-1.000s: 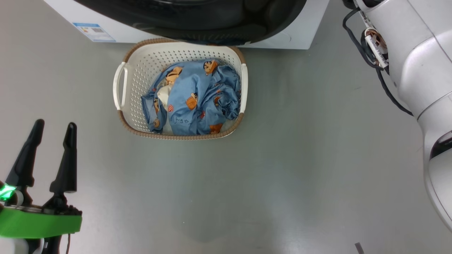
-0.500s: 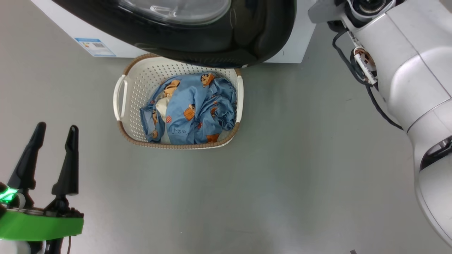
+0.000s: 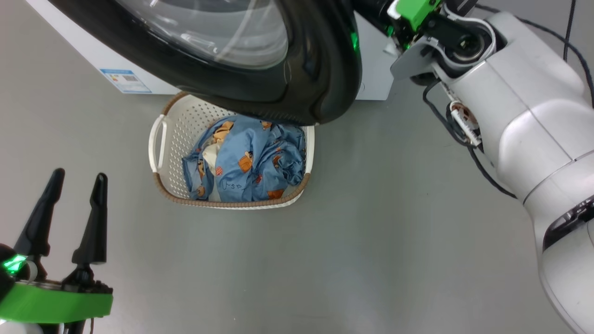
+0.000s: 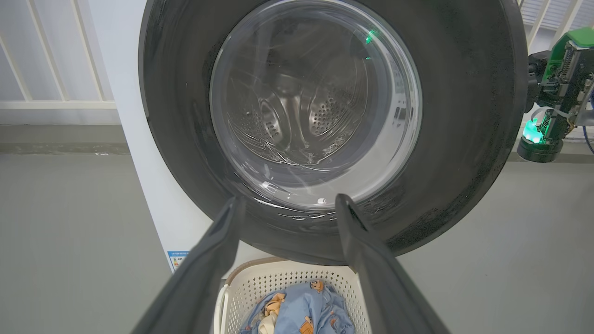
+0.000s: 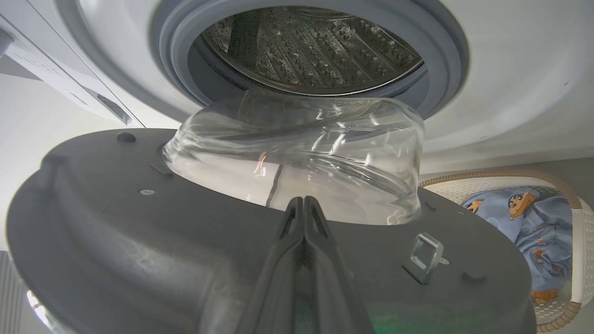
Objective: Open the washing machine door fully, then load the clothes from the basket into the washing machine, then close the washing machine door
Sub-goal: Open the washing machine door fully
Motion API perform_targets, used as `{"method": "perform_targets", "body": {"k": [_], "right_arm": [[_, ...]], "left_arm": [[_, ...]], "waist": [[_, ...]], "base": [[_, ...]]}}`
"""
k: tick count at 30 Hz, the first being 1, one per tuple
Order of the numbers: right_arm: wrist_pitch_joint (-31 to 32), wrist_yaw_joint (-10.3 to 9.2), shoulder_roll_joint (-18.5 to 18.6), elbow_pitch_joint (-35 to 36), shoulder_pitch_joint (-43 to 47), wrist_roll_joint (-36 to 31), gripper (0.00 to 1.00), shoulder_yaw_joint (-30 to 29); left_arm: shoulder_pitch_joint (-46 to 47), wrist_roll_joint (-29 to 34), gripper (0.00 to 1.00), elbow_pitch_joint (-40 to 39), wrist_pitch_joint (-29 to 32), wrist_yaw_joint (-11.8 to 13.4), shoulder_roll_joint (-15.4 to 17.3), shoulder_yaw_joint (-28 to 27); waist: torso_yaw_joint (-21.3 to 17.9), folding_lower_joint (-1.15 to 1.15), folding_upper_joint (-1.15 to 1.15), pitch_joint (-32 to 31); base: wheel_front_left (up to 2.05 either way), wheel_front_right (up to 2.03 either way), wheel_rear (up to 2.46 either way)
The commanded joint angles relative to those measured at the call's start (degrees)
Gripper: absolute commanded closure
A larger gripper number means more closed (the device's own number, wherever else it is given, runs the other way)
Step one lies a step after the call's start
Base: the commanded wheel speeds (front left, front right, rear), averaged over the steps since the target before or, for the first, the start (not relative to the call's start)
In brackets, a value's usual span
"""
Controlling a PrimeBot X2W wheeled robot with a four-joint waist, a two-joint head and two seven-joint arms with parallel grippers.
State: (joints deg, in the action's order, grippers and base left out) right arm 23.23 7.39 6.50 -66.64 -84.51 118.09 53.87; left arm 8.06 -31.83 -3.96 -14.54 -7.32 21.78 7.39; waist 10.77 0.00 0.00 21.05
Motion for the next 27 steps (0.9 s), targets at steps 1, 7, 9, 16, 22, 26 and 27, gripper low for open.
{"method": "perform_targets", "body": {"k": [1, 7, 9, 16, 22, 26, 27], "right_arm": [[0.8, 0.10, -1.2, 2.3, 2.1, 0.7, 1.00, 0.6], [2.2, 0.10, -0.3, 8.2, 5.7, 1.7, 1.00, 3.1], [2.6, 0.10, 0.2, 10.5, 6.9, 2.3, 1.00, 4.3], [3.3, 0.10, 2.9, 18.2, 10.0, 5.0, 1.00, 8.9], [1.8, 0.10, 7.6, 28.5, 12.1, 9.8, 1.00, 15.1], [-0.3, 0.10, 10.7, 35.6, 12.5, 12.4, 1.00, 18.5], [-0.8, 0.10, 11.2, 37.0, 12.6, 12.8, 1.00, 18.9]], "left_arm": [[0.0, 0.4, 0.00, -1.2, -0.5, -0.2, 1.8, -2.6], [-0.4, 0.9, 0.00, -1.0, -0.5, -0.2, 1.6, -2.5], [-0.6, 1.1, 0.00, -1.0, -0.5, -0.2, 1.5, -2.4], [-1.4, 1.9, 0.00, -0.7, -0.5, -0.2, 1.2, -2.2], [-2.1, 2.7, 0.00, -0.3, -0.5, -0.2, 0.7, -1.9], [-2.4, 3.1, 0.00, -0.1, -0.5, -0.2, 0.5, -1.9], [-2.4, 3.2, 0.00, 0.0, -0.5, -0.2, 0.4, -1.9]], "waist": [[-0.2, 0.00, 0.00, -0.5], [-0.4, 0.00, 0.00, -1.9], [-0.3, 0.00, 0.00, -2.5], [-0.2, 0.00, 0.00, -4.7], [0.1, 0.00, 0.00, -6.5], [0.2, 0.00, 0.00, -7.3], [0.2, 0.00, 0.00, -7.5]], "base": [[0.00, 0.00, 0.00], [0.00, 0.00, 0.00], [0.00, 0.00, 0.00], [0.00, 0.00, 0.00], [0.00, 0.00, 0.00], [0.00, 0.00, 0.00], [0.00, 0.00, 0.00]]}}
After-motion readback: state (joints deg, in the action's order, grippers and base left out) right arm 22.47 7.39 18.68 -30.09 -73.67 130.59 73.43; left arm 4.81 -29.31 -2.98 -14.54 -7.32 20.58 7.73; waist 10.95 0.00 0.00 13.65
